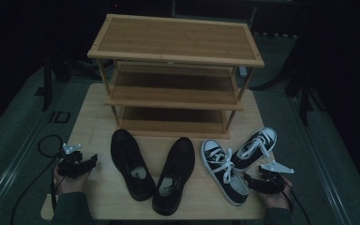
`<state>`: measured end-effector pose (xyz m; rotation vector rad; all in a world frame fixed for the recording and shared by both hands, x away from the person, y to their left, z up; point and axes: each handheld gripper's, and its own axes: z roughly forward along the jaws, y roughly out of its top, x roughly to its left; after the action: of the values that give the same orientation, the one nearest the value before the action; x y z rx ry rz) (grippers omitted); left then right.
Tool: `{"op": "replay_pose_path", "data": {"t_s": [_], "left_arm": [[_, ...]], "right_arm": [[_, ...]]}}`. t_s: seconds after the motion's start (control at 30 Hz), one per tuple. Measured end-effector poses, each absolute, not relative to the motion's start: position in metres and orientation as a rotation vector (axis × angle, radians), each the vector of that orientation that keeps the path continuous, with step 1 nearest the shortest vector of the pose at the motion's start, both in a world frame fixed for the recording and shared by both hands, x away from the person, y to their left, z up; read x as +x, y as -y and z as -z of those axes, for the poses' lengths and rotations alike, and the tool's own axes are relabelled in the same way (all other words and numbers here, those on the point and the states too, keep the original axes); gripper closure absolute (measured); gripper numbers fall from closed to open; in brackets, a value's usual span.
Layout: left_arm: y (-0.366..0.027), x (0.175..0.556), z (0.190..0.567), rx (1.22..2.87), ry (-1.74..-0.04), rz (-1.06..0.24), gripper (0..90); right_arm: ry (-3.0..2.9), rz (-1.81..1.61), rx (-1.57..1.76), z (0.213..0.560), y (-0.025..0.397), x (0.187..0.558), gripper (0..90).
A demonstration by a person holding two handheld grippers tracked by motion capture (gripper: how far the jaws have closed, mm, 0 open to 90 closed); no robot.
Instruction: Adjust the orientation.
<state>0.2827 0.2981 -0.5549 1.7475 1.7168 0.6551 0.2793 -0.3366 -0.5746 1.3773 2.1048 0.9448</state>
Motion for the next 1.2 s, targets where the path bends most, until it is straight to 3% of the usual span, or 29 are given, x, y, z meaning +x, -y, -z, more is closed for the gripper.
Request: {"op": "replay_pose_path", "data": {"t_s": [0.57, 1.2], "left_arm": [[-0.288, 0.274, 0.508, 1.805, -1.584, -0.579, 37.6], [-0.246, 0.268, 0.465, 1.880, -1.433, -0.551, 35.4]], "right_arm": [[-2.095, -0.941, 1.388, 0.575, 0.336, 0.279, 25.9], [-2.085, -0.941, 1.396, 0.575, 0.336, 0.279, 27.6]]}}
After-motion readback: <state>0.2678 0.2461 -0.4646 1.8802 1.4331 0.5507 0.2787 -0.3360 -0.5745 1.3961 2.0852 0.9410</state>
